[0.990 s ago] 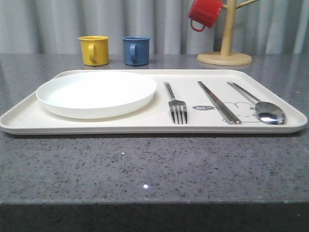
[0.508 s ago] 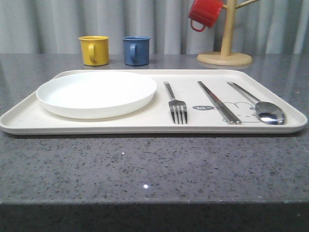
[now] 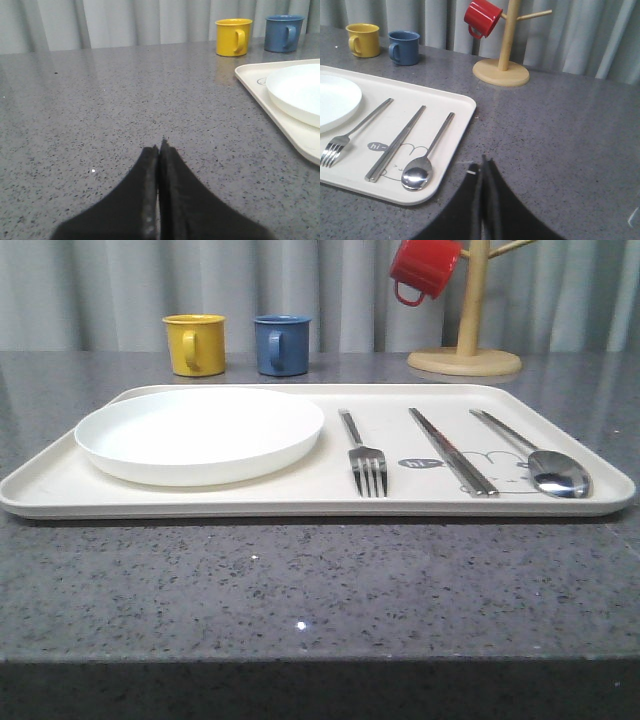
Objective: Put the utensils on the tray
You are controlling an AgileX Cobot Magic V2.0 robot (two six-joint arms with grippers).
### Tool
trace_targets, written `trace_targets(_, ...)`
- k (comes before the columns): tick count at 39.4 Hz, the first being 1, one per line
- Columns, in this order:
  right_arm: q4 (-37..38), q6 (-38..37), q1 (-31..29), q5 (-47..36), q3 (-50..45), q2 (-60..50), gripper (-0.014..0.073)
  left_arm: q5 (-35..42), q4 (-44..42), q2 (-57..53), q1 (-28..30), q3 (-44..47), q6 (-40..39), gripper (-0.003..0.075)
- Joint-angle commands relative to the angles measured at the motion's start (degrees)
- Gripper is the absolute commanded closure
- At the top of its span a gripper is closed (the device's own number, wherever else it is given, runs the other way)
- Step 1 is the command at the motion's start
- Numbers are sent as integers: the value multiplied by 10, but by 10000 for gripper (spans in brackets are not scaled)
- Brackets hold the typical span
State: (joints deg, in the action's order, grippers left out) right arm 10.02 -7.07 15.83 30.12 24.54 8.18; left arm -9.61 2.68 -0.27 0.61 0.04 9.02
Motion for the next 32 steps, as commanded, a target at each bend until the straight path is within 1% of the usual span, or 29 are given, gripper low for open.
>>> trace_targets(1,1,14,-13,-77,-13,-12,661,50,6,-12,2,2,-5,738)
trace_targets(6,-61,58,-55,-141,-83,-55,661,50,6,-12,2,2,-5,738)
trace_targets(10,-108,88,-99,-162,-140,-96,661,50,6,-12,2,2,-5,738)
trace_targets(16,-136,91,-158,-186,-203,-95,661,50,6,-12,2,2,-5,738)
trace_targets(19,-145,91,-180,-213,-232,-95,661,50,6,-12,2,2,-5,738)
trace_targets(22,-147,91,-188,-235,-256,-95,661,50,6,-12,2,2,-5,738)
trace_targets(24,-143,91,-189,-215,-253,-95,661,50,6,-12,2,2,-5,738)
trace_targets(32,-141,91,-189,-209,-253,-95,661,50,6,-12,2,2,-5,738)
